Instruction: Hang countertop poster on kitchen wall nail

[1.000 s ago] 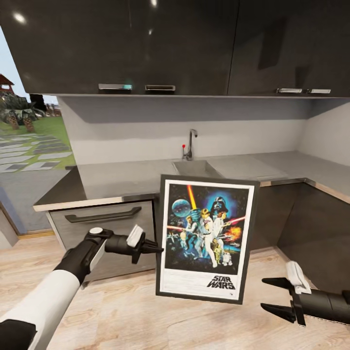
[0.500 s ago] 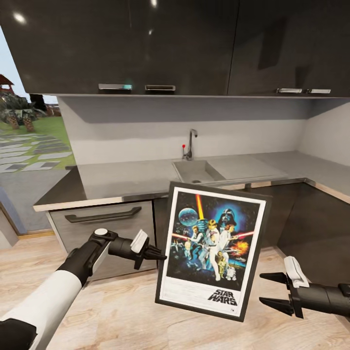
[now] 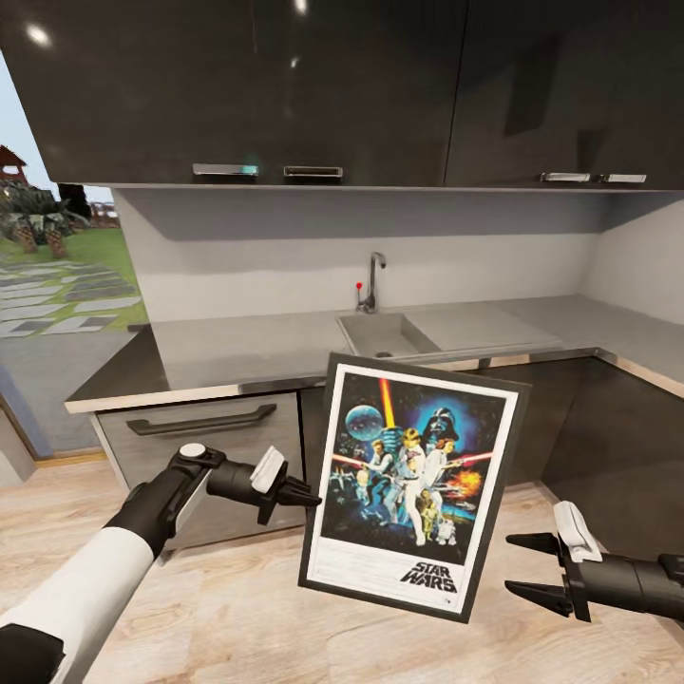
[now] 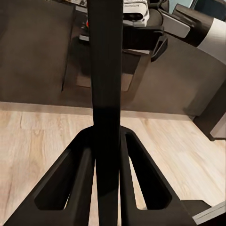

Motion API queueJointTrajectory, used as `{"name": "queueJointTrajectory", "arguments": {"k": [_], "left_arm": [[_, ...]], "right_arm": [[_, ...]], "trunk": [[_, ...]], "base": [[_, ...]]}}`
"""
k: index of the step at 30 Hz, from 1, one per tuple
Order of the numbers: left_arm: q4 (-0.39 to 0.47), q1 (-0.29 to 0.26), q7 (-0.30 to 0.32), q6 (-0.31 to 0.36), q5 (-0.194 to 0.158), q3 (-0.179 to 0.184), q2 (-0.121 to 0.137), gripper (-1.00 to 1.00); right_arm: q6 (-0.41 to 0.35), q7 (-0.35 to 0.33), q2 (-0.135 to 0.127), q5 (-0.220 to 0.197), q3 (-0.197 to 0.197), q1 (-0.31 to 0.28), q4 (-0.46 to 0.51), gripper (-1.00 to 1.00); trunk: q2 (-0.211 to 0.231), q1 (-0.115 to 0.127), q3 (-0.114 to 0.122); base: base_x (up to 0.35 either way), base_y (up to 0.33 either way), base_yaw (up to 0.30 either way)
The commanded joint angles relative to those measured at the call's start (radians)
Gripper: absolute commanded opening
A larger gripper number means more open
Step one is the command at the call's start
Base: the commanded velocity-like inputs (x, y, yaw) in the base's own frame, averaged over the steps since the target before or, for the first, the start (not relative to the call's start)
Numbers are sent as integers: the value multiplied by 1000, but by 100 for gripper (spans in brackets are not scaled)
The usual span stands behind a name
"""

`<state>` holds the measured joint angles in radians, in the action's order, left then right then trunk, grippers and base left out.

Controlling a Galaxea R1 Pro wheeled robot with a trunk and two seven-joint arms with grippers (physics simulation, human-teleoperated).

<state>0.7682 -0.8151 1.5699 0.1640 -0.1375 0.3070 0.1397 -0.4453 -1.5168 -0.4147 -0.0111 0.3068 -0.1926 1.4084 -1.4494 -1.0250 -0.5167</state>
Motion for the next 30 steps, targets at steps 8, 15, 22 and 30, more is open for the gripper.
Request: {"name": "queueJointTrajectory", "arguments": {"k": [8,15,22,30], "left_arm": [[59,-1,1,8,-9,6,2,-100],[104,-1,1,8,-12,8,0,-100],[127,-1,1,9,-14,9,0,-100],[152,-1,1,11,-14,9,0,-100]], "right_arm": [[-9,-3,6,-1,-1,-1,-13,100],[-5,-3,8,-1,-1,-1,-31,100],[-3,-3,8,-1,-1,-1,-35,100],[-1,-3,8,-1,-3,-1,-36,100]], "trunk": [[-1,0,-1],[-1,0,-1],[-1,0,-1],[-1,0,-1]], "base": [[0,0,0],[0,0,0],[0,0,0],[0,0,0]]}}
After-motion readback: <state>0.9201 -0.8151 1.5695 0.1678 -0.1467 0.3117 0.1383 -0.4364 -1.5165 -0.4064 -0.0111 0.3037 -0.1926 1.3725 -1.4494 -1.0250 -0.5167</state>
